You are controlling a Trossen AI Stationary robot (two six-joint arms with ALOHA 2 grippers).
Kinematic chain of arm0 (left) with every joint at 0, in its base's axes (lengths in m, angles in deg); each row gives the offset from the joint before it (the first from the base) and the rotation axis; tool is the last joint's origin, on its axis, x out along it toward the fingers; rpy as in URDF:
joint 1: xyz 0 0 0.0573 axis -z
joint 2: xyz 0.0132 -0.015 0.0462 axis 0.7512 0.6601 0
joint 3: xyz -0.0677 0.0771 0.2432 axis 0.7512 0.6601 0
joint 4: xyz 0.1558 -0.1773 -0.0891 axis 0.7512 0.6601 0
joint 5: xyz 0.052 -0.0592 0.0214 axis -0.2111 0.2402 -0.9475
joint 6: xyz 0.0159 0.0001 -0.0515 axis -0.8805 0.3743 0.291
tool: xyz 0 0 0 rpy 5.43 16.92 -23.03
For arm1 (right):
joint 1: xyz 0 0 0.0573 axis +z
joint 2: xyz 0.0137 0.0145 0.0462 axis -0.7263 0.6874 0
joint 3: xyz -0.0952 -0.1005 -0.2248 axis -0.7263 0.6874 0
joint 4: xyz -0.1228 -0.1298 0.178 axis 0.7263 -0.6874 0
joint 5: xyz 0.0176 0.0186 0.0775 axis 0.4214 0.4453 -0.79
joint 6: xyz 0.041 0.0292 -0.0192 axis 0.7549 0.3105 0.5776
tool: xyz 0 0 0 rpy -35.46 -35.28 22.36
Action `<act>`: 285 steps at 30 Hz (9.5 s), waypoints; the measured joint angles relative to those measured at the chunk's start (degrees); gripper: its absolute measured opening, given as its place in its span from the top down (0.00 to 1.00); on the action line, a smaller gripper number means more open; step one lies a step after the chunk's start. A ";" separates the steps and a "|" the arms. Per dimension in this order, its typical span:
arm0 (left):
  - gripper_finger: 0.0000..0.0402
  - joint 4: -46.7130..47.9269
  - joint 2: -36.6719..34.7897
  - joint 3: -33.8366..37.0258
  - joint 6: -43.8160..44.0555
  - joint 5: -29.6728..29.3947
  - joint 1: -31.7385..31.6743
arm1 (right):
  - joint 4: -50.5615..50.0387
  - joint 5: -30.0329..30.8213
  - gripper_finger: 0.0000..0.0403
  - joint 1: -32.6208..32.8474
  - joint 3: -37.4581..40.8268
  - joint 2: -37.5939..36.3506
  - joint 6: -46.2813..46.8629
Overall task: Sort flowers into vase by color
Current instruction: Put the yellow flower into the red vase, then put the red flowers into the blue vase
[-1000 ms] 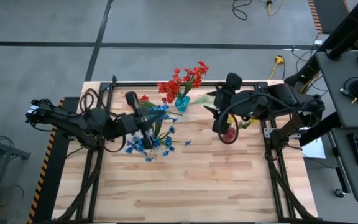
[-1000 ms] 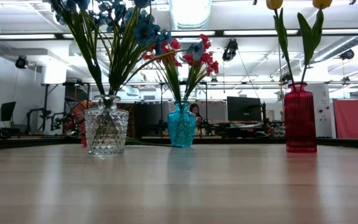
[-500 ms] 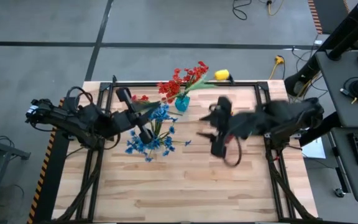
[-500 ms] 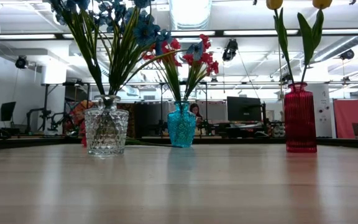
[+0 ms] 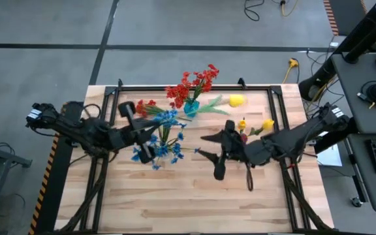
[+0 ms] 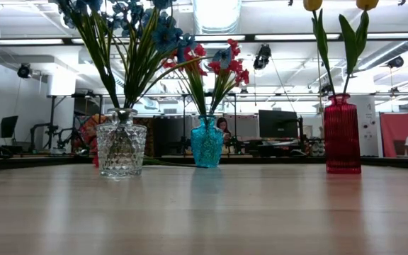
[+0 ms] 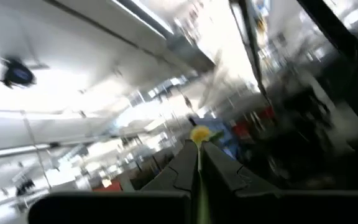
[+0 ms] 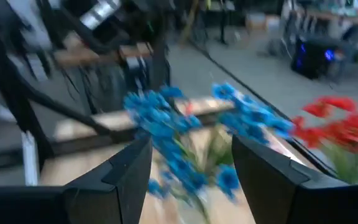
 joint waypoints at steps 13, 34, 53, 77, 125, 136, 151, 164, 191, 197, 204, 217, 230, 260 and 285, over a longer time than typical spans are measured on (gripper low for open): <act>1.00 -14.34 0.16 9.25 1.64 3.38 0.91 | 71.69 -8.59 0.43 -1.75 23.88 3.01 -15.52; 1.00 -24.63 13.91 7.11 8.62 6.96 1.00 | 68.86 -15.08 0.27 -3.26 17.07 3.51 -12.46; 1.00 -29.21 17.45 5.44 8.45 7.87 1.61 | 68.06 -12.48 0.61 -3.54 16.62 3.54 -15.87; 0.53 -0.81 5.68 5.51 21.95 1.40 3.16 | 47.32 -4.67 0.96 -0.28 12.90 -2.45 -19.72; 0.49 45.33 -12.57 -5.75 32.06 -3.62 9.45 | -80.99 4.48 0.96 2.86 -23.55 -10.60 41.94; 0.49 44.89 -12.69 -5.75 30.27 -11.17 9.45 | -80.91 8.61 0.96 2.86 -18.67 -12.16 43.25; 0.49 43.48 -12.66 -5.75 28.76 -12.24 9.45 | -79.18 8.99 0.96 2.86 -13.34 -15.06 44.33; 0.49 43.48 -12.66 -5.75 28.77 -12.24 9.45 | -76.52 9.62 0.96 2.85 -8.72 -15.77 44.26; 0.49 43.53 -12.64 -5.77 28.78 -12.24 9.45 | -67.50 10.70 0.96 2.73 3.74 -20.26 44.32; 0.49 43.53 -12.64 -5.77 28.78 -12.24 9.46 | -66.85 11.65 0.96 2.73 4.04 -20.16 44.29; 0.49 43.79 -12.62 -5.75 28.78 -12.24 9.47 | -66.83 12.09 0.96 2.73 4.04 -19.95 44.93; 0.49 43.85 -12.62 -5.76 28.78 -12.22 9.48 | -66.85 12.09 0.96 2.73 4.04 -17.47 45.26; 0.49 44.15 -12.62 -5.75 28.80 -12.22 9.48 | -66.85 11.61 0.96 2.73 4.04 -17.03 46.05; 0.49 44.16 -12.62 -5.75 28.80 -12.24 9.47 | -67.16 8.94 0.63 2.73 0.45 -17.10 46.76; 0.49 54.34 -8.65 -13.44 37.11 -17.28 9.12 | -68.66 5.95 0.54 2.73 -16.70 -16.96 36.15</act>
